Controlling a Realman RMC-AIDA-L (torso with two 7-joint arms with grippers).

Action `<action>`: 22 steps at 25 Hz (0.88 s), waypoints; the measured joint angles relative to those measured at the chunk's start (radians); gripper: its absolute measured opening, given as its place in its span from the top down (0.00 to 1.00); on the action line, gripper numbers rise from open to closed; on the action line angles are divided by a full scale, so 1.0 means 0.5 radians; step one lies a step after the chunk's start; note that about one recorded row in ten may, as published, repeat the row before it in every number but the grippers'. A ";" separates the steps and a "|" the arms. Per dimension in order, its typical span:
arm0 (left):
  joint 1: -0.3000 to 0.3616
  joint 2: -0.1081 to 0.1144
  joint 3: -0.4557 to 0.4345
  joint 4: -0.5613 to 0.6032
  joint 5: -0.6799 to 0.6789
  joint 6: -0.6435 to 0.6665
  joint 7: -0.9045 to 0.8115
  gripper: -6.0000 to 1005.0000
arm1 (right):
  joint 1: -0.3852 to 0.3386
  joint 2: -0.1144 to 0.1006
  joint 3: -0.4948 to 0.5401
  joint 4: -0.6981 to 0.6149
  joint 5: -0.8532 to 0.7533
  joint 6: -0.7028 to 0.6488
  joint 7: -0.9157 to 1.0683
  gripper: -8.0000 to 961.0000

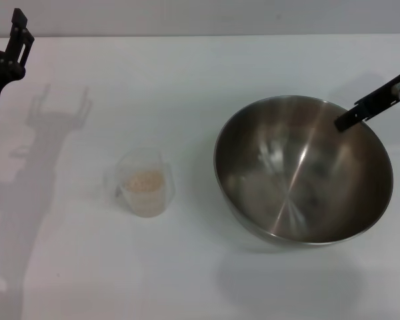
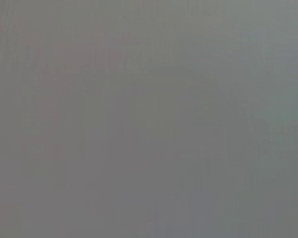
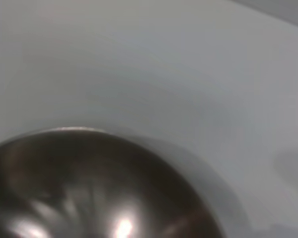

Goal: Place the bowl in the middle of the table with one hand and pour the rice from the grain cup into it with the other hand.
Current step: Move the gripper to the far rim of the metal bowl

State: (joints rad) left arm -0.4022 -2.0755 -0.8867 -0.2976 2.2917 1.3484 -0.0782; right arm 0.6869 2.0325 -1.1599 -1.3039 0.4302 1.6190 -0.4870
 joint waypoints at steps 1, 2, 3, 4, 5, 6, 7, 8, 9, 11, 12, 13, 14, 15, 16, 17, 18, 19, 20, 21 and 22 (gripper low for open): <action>-0.001 0.000 0.000 0.000 0.000 0.000 0.000 0.24 | 0.002 0.003 0.000 0.016 0.000 -0.003 -0.009 0.48; -0.002 0.000 0.000 0.000 0.000 0.000 0.000 0.24 | 0.004 0.006 -0.001 0.032 -0.001 -0.008 -0.014 0.48; -0.002 0.000 0.000 0.000 0.000 0.000 0.000 0.24 | 0.004 0.007 -0.006 0.047 -0.001 -0.014 -0.015 0.48; -0.002 0.000 0.000 0.000 0.000 0.000 0.000 0.24 | 0.003 0.008 -0.011 0.058 -0.001 -0.019 -0.016 0.48; -0.002 0.000 0.000 0.000 0.000 0.000 0.000 0.24 | 0.001 0.009 -0.012 0.069 -0.002 -0.022 -0.016 0.48; -0.003 0.000 0.000 0.000 0.000 0.000 0.000 0.24 | -0.003 0.009 -0.013 0.079 -0.003 -0.024 -0.016 0.49; -0.003 0.000 0.000 0.000 0.000 -0.002 0.000 0.24 | -0.005 0.010 -0.013 0.084 -0.003 -0.028 -0.016 0.49; -0.003 0.000 0.000 0.000 0.000 -0.004 0.000 0.24 | -0.009 0.011 -0.013 0.088 -0.005 -0.032 -0.016 0.49; -0.003 0.000 0.000 0.000 0.000 -0.005 0.000 0.24 | -0.016 0.016 -0.016 0.093 -0.008 -0.040 -0.016 0.49; 0.000 -0.001 0.000 0.000 0.000 -0.005 0.000 0.24 | -0.018 0.018 -0.017 0.099 -0.008 -0.042 -0.016 0.49; 0.005 -0.002 0.000 -0.002 0.000 -0.004 0.000 0.24 | -0.020 0.020 -0.018 0.105 -0.008 -0.043 -0.017 0.50; 0.009 -0.002 0.000 -0.004 0.000 -0.004 -0.001 0.24 | -0.020 0.020 -0.018 0.118 -0.008 -0.045 -0.022 0.50; 0.012 -0.003 0.000 -0.006 0.000 -0.004 -0.003 0.24 | -0.021 0.021 -0.018 0.141 -0.011 -0.047 -0.032 0.50; 0.013 -0.003 0.000 -0.007 0.000 -0.004 -0.005 0.24 | -0.021 0.021 -0.018 0.141 -0.011 -0.047 -0.032 0.50; 0.013 -0.003 0.000 -0.007 0.000 -0.004 -0.005 0.24 | -0.021 0.021 -0.018 0.148 -0.015 -0.047 -0.034 0.50; 0.013 -0.003 0.000 -0.007 0.000 -0.004 -0.005 0.24 | -0.021 0.023 -0.018 0.153 -0.027 -0.050 -0.036 0.50; 0.017 -0.003 0.001 -0.005 0.000 -0.003 -0.012 0.24 | -0.022 0.027 -0.017 0.154 -0.044 -0.055 -0.036 0.54; 0.017 -0.003 0.001 -0.005 0.000 -0.003 -0.012 0.24 | -0.026 0.038 -0.016 0.147 -0.078 -0.068 -0.039 0.58; 0.017 -0.003 0.001 -0.005 0.000 -0.003 -0.012 0.24 | -0.026 0.038 -0.016 0.147 -0.078 -0.068 -0.039 0.61; 0.018 -0.003 0.003 -0.002 0.000 -0.002 -0.013 0.24 | -0.028 0.044 -0.015 0.140 -0.094 -0.074 -0.043 0.65; 0.018 -0.003 0.003 -0.002 0.000 -0.002 -0.013 0.24 | -0.029 0.048 -0.015 0.136 -0.103 -0.078 -0.046 0.69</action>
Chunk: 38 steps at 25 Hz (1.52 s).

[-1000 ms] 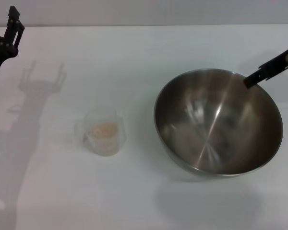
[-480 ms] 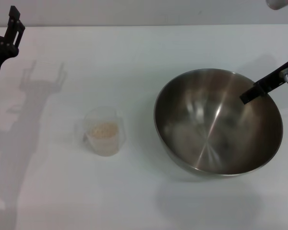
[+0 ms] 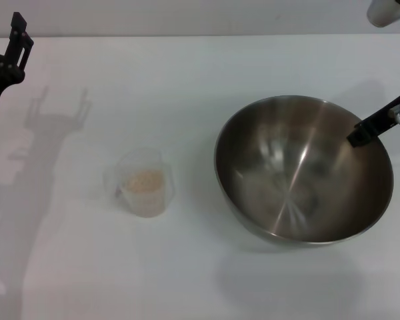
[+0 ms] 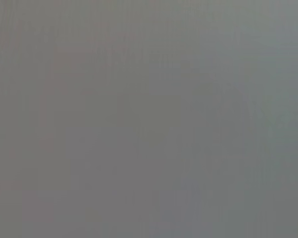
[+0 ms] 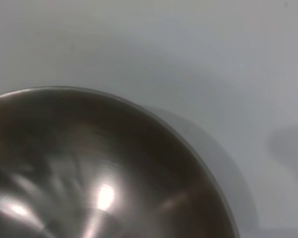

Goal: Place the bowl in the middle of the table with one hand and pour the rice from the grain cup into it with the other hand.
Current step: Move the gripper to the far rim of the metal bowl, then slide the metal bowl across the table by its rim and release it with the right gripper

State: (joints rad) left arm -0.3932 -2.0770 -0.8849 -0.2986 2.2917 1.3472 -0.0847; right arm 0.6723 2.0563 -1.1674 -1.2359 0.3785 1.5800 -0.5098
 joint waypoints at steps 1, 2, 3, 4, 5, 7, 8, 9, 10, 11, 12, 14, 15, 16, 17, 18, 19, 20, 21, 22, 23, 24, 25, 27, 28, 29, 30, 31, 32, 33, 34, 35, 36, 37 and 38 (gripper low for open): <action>0.000 0.000 0.000 0.000 0.000 0.000 0.000 0.24 | -0.001 0.003 0.000 -0.003 -0.005 -0.001 -0.002 0.72; 0.003 0.000 0.002 0.000 0.000 0.001 0.001 0.24 | -0.001 0.006 0.001 -0.005 -0.007 -0.001 -0.005 0.76; 0.012 0.000 0.001 -0.006 0.000 0.004 0.000 0.24 | -0.001 0.006 0.001 -0.005 -0.007 -0.001 -0.005 0.80; 0.012 0.001 0.000 -0.006 0.000 0.005 -0.001 0.24 | -0.001 0.006 0.001 -0.005 -0.008 -0.001 -0.007 0.84; 0.012 0.001 0.000 -0.006 0.000 0.007 -0.002 0.24 | -0.001 0.006 0.000 -0.005 -0.008 -0.001 -0.009 0.88; 0.014 0.002 0.000 -0.007 0.000 0.017 -0.004 0.24 | 0.003 0.008 -0.001 -0.009 -0.009 -0.001 -0.012 0.93; 0.015 0.002 0.001 -0.006 0.000 0.024 -0.004 0.24 | 0.003 0.008 -0.001 -0.009 -0.009 -0.001 -0.012 0.93; 0.015 0.003 0.001 -0.005 0.000 0.028 -0.005 0.24 | 0.003 0.009 0.004 -0.020 -0.009 -0.001 -0.013 0.93; 0.015 0.003 0.001 -0.005 0.000 0.028 -0.005 0.24 | 0.001 0.011 0.017 -0.055 -0.007 -0.010 -0.013 0.93; 0.015 0.003 0.001 -0.005 0.000 0.028 -0.005 0.24 | 0.001 0.011 0.017 -0.055 -0.007 -0.010 -0.013 0.93; 0.017 0.003 0.002 -0.004 0.000 0.033 -0.005 0.24 | -0.004 0.013 0.036 -0.110 0.002 -0.027 -0.010 0.94; 0.018 0.003 0.001 -0.004 0.000 0.033 -0.005 0.24 | -0.005 0.018 0.049 -0.143 0.007 -0.035 -0.008 0.94; 0.019 0.003 -0.001 -0.005 0.000 0.033 -0.005 0.24 | -0.006 0.024 0.068 -0.177 0.009 -0.038 -0.007 0.94; 0.019 0.003 -0.001 -0.005 0.000 0.033 -0.005 0.24 | -0.007 0.030 0.083 -0.206 0.011 -0.041 -0.008 0.94; 0.019 0.003 -0.003 -0.007 0.000 0.033 -0.006 0.24 | -0.008 0.035 0.103 -0.258 0.029 -0.046 -0.011 0.95; 0.019 0.003 -0.003 -0.007 0.000 0.033 -0.006 0.24 | -0.008 0.035 0.103 -0.258 0.029 -0.046 -0.011 0.95; 0.019 0.003 -0.003 -0.006 0.000 0.033 -0.006 0.24 | -0.008 0.035 0.104 -0.276 0.043 -0.047 -0.013 0.95; 0.019 0.003 -0.003 -0.006 0.000 0.033 -0.006 0.24 | -0.017 0.035 0.105 -0.320 0.101 -0.048 -0.025 0.95; 0.019 0.003 -0.003 -0.005 0.000 0.033 -0.006 0.24 | -0.017 0.035 0.105 -0.320 0.101 -0.048 -0.025 0.95; 0.020 0.003 -0.003 -0.005 0.000 0.033 -0.005 0.24 | -0.033 0.035 0.105 -0.359 0.176 -0.045 -0.048 0.96; 0.020 0.003 -0.003 -0.005 0.000 0.033 -0.005 0.24 | -0.041 0.035 0.104 -0.378 0.215 -0.040 -0.064 0.96; 0.020 0.003 -0.003 -0.006 0.000 0.033 -0.005 0.24 | -0.041 0.035 0.104 -0.378 0.215 -0.040 -0.064 0.96; 0.020 0.003 -0.003 -0.008 0.000 0.033 -0.005 0.24 | -0.058 0.035 0.099 -0.400 0.292 -0.034 -0.090 0.97; 0.020 0.003 -0.003 -0.012 0.000 0.033 -0.005 0.24 | -0.065 0.035 0.094 -0.405 0.328 -0.029 -0.104 0.97; 0.020 0.003 -0.002 -0.013 0.000 0.033 -0.004 0.24 | -0.071 0.035 0.090 -0.405 0.364 -0.019 -0.116 0.96; 0.020 0.003 -0.001 -0.014 0.000 0.035 -0.003 0.24 | -0.075 0.035 0.086 -0.404 0.390 -0.010 -0.128 0.96; 0.020 0.003 0.001 -0.015 0.001 0.037 -0.002 0.24 | -0.078 0.035 0.080 -0.394 0.434 0.022 -0.155 0.96; 0.020 0.003 0.002 -0.016 0.002 0.039 -0.002 0.24 | -0.078 0.035 0.080 -0.394 0.434 0.022 -0.155 0.96; 0.019 0.003 0.003 -0.016 0.003 0.040 0.000 0.24 | -0.080 0.036 0.067 -0.376 0.463 0.048 -0.175 0.96; 0.020 0.003 0.004 -0.016 0.004 0.041 0.001 0.24 | -0.080 0.036 0.067 -0.376 0.463 0.048 -0.175 0.96; 0.019 0.003 0.005 -0.016 0.005 0.042 0.004 0.24 | -0.080 0.036 0.059 -0.365 0.475 0.057 -0.178 0.96; 0.020 0.002 0.008 -0.016 0.006 0.045 0.005 0.24 | -0.083 0.036 0.036 -0.336 0.496 0.070 -0.180 0.96; 0.020 0.002 0.008 -0.016 0.006 0.045 0.005 0.24 | -0.083 0.036 0.036 -0.336 0.496 0.070 -0.180 0.96; 0.021 0.001 0.008 -0.015 0.006 0.045 0.005 0.24 | -0.085 0.036 0.017 -0.306 0.503 0.074 -0.180 0.96; 0.022 0.001 0.008 -0.015 0.006 0.046 0.004 0.24 | -0.085 0.036 0.017 -0.306 0.503 0.074 -0.180 0.95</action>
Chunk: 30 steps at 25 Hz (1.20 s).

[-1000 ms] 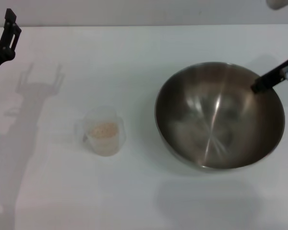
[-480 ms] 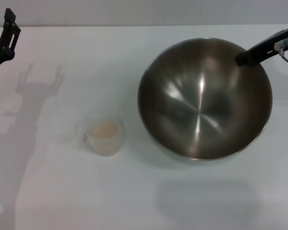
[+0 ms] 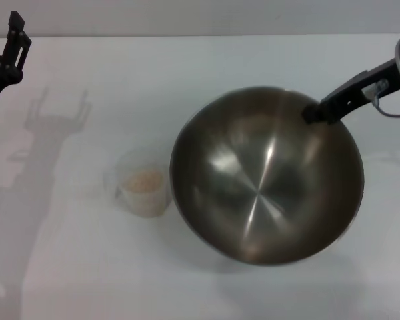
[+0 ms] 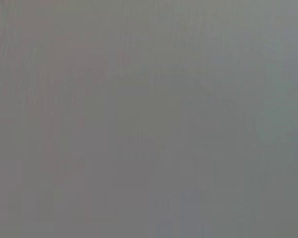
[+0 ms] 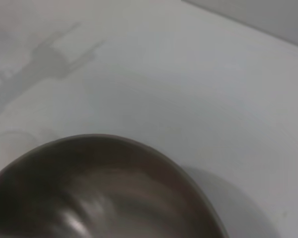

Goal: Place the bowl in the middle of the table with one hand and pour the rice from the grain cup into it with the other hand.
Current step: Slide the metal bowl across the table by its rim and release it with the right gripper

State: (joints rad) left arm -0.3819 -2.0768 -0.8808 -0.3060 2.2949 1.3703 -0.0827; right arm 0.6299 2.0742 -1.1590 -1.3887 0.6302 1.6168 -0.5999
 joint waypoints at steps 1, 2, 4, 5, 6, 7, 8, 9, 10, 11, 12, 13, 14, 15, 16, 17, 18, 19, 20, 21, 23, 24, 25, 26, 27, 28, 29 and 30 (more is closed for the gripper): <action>0.004 0.000 0.000 0.000 0.001 0.001 0.000 0.24 | 0.000 0.000 -0.008 0.024 0.001 -0.002 0.000 0.95; 0.010 0.000 0.001 -0.002 0.003 0.003 0.000 0.24 | 0.010 0.000 -0.015 0.079 0.001 -0.008 0.000 0.95; 0.010 0.000 0.001 -0.002 0.003 0.003 0.000 0.24 | 0.030 -0.001 -0.016 0.150 0.002 -0.013 0.000 0.95; 0.010 0.000 0.001 -0.002 0.003 0.003 0.000 0.24 | 0.030 -0.001 -0.016 0.150 0.002 -0.013 0.000 0.95; 0.015 0.000 0.001 -0.003 0.005 0.005 0.000 0.24 | 0.038 -0.001 -0.016 0.179 0.002 -0.016 0.000 0.95; 0.023 -0.001 0.004 -0.005 0.006 0.015 -0.002 0.24 | 0.050 -0.001 -0.017 0.226 0.002 -0.025 0.000 0.95; 0.023 -0.001 0.004 -0.005 0.006 0.015 -0.002 0.24 | 0.050 -0.001 -0.017 0.226 0.002 -0.025 0.000 0.95; 0.026 0.000 0.004 -0.005 0.006 0.017 -0.003 0.25 | 0.053 0.000 -0.019 0.241 0.003 -0.031 0.000 0.94; 0.026 0.000 0.004 -0.005 0.006 0.017 -0.003 0.25 | 0.055 0.000 -0.021 0.250 0.003 -0.038 0.000 0.94; 0.035 0.000 0.004 -0.004 0.006 0.025 -0.005 0.25 | 0.057 0.000 -0.023 0.256 0.003 -0.044 0.000 0.94; 0.042 0.000 0.005 -0.004 0.006 0.030 -0.006 0.25 | 0.066 0.001 -0.026 0.281 0.004 -0.047 0.004 0.94; 0.044 -0.001 0.005 -0.004 0.006 0.031 -0.007 0.25 | 0.066 0.001 -0.026 0.281 0.004 -0.047 0.004 0.94; 0.044 -0.001 0.005 -0.004 0.006 0.031 -0.007 0.25 | 0.074 0.001 -0.027 0.302 0.004 -0.047 0.005 0.94; 0.044 -0.001 0.005 -0.004 0.006 0.031 -0.007 0.25 | 0.081 0.001 -0.028 0.323 0.004 -0.048 0.006 0.94; 0.046 -0.001 0.006 -0.004 0.006 0.032 -0.007 0.25 | 0.085 0.002 -0.031 0.340 0.004 -0.048 0.006 0.94; 0.051 -0.001 0.007 -0.005 0.006 0.034 -0.009 0.25 | 0.094 0.002 -0.042 0.375 0.004 -0.056 0.008 0.94; 0.052 -0.002 0.007 -0.005 0.006 0.035 -0.009 0.25 | 0.094 0.002 -0.042 0.375 0.004 -0.056 0.008 0.93; 0.054 -0.003 0.007 -0.005 0.006 0.036 -0.009 0.25 | 0.097 0.002 -0.046 0.387 0.004 -0.061 0.009 0.93; 0.054 -0.003 0.007 -0.005 0.006 0.036 -0.009 0.25 | 0.100 0.002 -0.049 0.398 0.004 -0.065 0.010 0.93; 0.057 -0.004 0.007 -0.006 0.006 0.037 -0.009 0.25 | 0.102 0.002 -0.050 0.404 0.004 -0.068 0.011 0.93; 0.066 -0.004 0.007 -0.008 0.006 0.050 -0.011 0.25 | 0.103 0.002 -0.050 0.411 0.004 -0.070 0.012 0.93; 0.066 -0.004 0.007 -0.008 0.006 0.050 -0.011 0.25 | 0.103 0.003 -0.050 0.418 0.004 -0.071 0.013 0.93; 0.069 -0.004 0.008 -0.008 0.007 0.058 -0.012 0.25 | 0.103 0.003 -0.050 0.424 0.004 -0.071 0.012 0.93; 0.073 -0.004 0.015 -0.008 0.008 0.068 -0.013 0.25 | 0.103 0.003 -0.050 0.424 0.004 -0.071 0.012 0.93; 0.074 -0.004 0.019 -0.008 0.009 0.069 -0.013 0.25 | 0.101 0.003 -0.050 0.424 0.004 -0.071 0.012 0.92; 0.074 -0.004 0.019 -0.008 0.009 0.069 -0.013 0.25 | 0.101 0.003 -0.050 0.424 0.004 -0.071 0.012 0.90; 0.075 -0.003 0.023 -0.008 0.009 0.069 -0.013 0.25 | 0.098 0.003 -0.050 0.415 0.004 -0.071 0.010 0.88; 0.077 -0.004 0.026 -0.008 0.009 0.072 -0.013 0.25 | 0.093 0.003 -0.050 0.395 0.003 -0.071 0.010 0.85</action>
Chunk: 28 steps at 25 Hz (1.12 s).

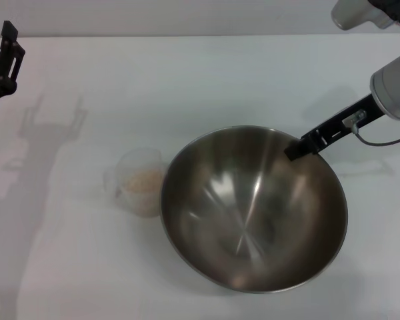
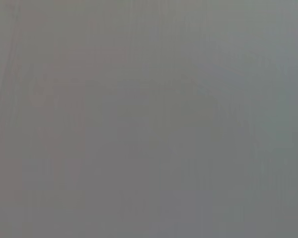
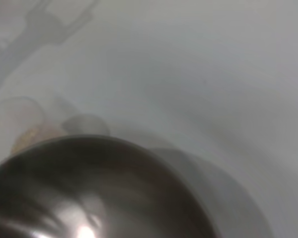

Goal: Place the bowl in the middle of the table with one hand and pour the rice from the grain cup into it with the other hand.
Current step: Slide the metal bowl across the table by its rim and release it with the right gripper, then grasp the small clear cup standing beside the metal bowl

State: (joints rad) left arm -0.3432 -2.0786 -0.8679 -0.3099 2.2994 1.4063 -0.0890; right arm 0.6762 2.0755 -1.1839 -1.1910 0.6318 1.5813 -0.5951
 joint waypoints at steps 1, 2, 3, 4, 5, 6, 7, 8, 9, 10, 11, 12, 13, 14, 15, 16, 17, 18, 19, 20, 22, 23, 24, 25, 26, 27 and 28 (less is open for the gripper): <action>0.002 0.000 0.002 0.000 0.000 0.004 0.000 0.25 | -0.004 0.000 0.000 -0.019 -0.002 0.000 0.000 0.83; 0.006 0.000 0.004 0.000 0.000 0.009 0.000 0.25 | -0.011 0.000 0.000 -0.067 -0.009 0.000 0.000 0.80; 0.006 0.000 0.004 0.000 0.000 0.009 0.000 0.25 | -0.011 0.000 0.000 -0.067 -0.009 0.000 0.000 0.78; 0.006 0.000 0.004 0.000 0.000 0.009 0.000 0.25 | -0.016 0.000 0.000 -0.118 -0.014 0.000 0.000 0.75; 0.009 0.000 0.005 -0.001 0.000 0.013 0.000 0.25 | -0.017 0.000 0.000 -0.147 -0.015 -0.001 0.000 0.73; 0.009 0.000 0.005 -0.001 0.000 0.013 0.000 0.25 | -0.017 0.000 0.000 -0.147 -0.015 -0.001 0.000 0.68; 0.027 0.000 0.006 -0.015 0.000 0.017 0.000 0.25 | -0.012 0.000 0.000 -0.196 -0.015 -0.004 -0.003 0.63; 0.027 0.000 0.006 -0.015 0.000 0.017 0.000 0.25 | -0.012 0.000 0.000 -0.196 -0.015 -0.004 -0.003 0.58; 0.034 0.000 0.006 -0.021 0.000 0.019 0.000 0.25 | 0.000 0.000 0.000 -0.241 -0.011 -0.018 -0.006 0.53; 0.041 0.000 0.006 -0.024 0.000 0.024 0.000 0.25 | 0.008 0.000 0.000 -0.263 -0.005 -0.034 -0.015 0.48; 0.044 0.000 0.006 -0.024 0.000 0.027 0.000 0.25 | 0.008 0.000 0.000 -0.263 -0.005 -0.034 -0.015 0.48; 0.048 0.000 0.006 -0.025 0.000 0.035 0.000 0.25 | 0.023 0.000 0.000 -0.307 0.010 -0.079 -0.040 0.48; 0.052 0.000 0.006 -0.024 0.000 0.042 0.000 0.25 | 0.023 0.000 0.000 -0.307 0.010 -0.079 -0.040 0.48; 0.052 0.000 0.006 -0.024 0.000 0.042 0.000 0.25 | 0.038 0.000 0.000 -0.339 0.040 -0.142 -0.078 0.48; 0.059 0.001 0.006 -0.021 0.000 0.048 0.000 0.25 | 0.038 0.000 0.000 -0.339 0.040 -0.142 -0.078 0.48; 0.063 0.002 0.006 -0.018 -0.001 0.049 0.000 0.25 | 0.040 0.000 -0.003 -0.359 0.059 -0.199 -0.099 0.48; 0.066 0.003 0.006 -0.016 -0.003 0.051 0.000 0.25 | 0.029 0.001 -0.029 -0.409 0.079 -0.335 -0.130 0.48; 0.066 0.003 0.006 -0.016 -0.003 0.051 0.000 0.25 | 0.029 0.001 -0.029 -0.409 0.079 -0.335 -0.130 0.48; 0.066 0.003 0.006 -0.016 -0.003 0.051 0.000 0.25 | -0.013 0.001 -0.085 -0.464 0.078 -0.510 -0.159 0.48; 0.072 0.004 0.006 -0.012 -0.008 0.053 0.001 0.25 | -0.013 0.001 -0.085 -0.464 0.078 -0.510 -0.159 0.48; 0.084 0.004 0.006 -0.005 -0.014 0.058 0.012 0.25 | -0.158 0.003 -0.256 -0.563 0.076 -0.957 -0.259 0.48; 0.084 0.004 0.005 -0.003 -0.015 0.058 0.016 0.25 | -0.158 0.003 -0.256 -0.563 0.076 -0.957 -0.259 0.48; 0.084 0.004 0.005 -0.003 -0.015 0.058 0.016 0.25 | -0.221 0.004 -0.330 -0.593 0.076 -1.108 -0.288 0.48; 0.084 0.004 0.005 -0.003 -0.015 0.058 0.016 0.25 | -0.275 0.005 -0.395 -0.616 0.076 -1.264 -0.311 0.48; 0.077 0.003 0.005 0.015 -0.015 0.059 0.021 0.25 | -0.331 0.006 -0.463 -0.636 0.074 -1.414 -0.327 0.48; 0.077 0.003 0.005 0.015 -0.015 0.059 0.021 0.25 | -0.471 0.009 -0.636 -0.663 0.065 -1.783 -0.369 0.48; 0.073 0.003 0.004 0.019 -0.015 0.059 0.021 0.25 | -0.471 0.009 -0.636 -0.663 0.065 -1.783 -0.369 0.48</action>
State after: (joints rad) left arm -0.3066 -2.0770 -0.8658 -0.3003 2.2917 1.4356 -0.0783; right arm 0.4405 2.0799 -1.5019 -1.5226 0.6643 0.6897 -0.7796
